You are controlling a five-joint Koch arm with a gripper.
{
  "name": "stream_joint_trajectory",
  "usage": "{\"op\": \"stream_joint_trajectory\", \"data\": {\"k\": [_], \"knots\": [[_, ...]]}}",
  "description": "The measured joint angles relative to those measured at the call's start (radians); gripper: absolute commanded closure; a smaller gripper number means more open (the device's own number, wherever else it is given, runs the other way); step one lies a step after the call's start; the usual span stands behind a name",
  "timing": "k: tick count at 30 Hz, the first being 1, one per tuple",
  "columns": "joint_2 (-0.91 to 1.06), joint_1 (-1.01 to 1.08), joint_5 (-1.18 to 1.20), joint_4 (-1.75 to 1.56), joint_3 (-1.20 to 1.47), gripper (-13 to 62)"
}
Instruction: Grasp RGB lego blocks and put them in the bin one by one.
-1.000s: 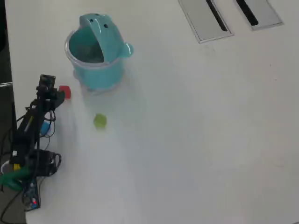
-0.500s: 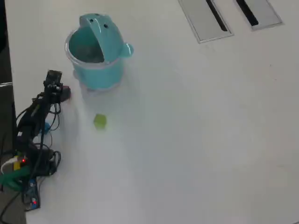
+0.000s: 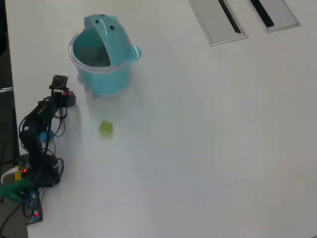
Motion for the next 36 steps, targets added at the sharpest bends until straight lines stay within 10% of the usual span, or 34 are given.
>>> {"op": "stream_joint_trajectory", "data": {"k": [9, 16, 36], "knots": [[-0.066, 0.0, 0.0, -0.031, -0.035, 21.5], [-0.074, 0.0, 0.002, -0.072, -0.035, 39.1], [0.235, -0.002, 0.02, -0.078, 0.135, 39.2]]}}
